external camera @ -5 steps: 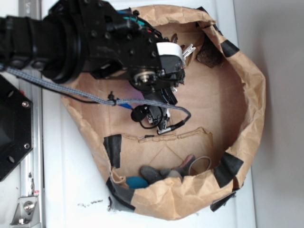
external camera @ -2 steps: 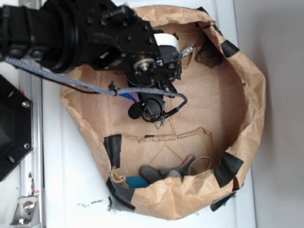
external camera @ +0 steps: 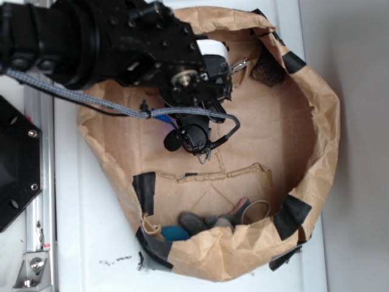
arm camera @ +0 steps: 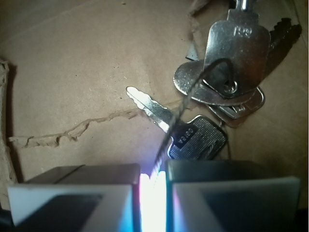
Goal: Grab the silver keys.
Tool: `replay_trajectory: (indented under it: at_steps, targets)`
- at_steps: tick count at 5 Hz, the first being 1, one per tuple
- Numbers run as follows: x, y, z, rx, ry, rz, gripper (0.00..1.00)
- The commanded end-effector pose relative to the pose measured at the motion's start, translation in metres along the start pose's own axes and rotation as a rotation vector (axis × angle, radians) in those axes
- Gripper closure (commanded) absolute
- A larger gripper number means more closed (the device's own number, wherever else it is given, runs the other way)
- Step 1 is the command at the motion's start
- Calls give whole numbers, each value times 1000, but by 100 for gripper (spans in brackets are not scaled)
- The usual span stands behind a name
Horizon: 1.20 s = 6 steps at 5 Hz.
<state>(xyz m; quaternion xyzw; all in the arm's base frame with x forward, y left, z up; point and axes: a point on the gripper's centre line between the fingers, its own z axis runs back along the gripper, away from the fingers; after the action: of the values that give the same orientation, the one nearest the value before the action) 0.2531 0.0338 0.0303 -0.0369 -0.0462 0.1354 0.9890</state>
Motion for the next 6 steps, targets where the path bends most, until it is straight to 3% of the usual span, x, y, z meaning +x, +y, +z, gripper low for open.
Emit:
replay_trajectory:
  at_steps: [1, 2, 3, 4, 5, 6]
  targets:
    - [14, 7, 15, -38, -22, 46, 100]
    - [16, 7, 22, -75, -1, 70, 100]
    - [11, -9, 71, -141, -16, 52, 100]
    - [8, -24, 120, -240, -77, 40, 100]
    - [13, -31, 169, -249, -71, 40, 100]
    - [12, -37, 173, -186, -73, 24, 100]
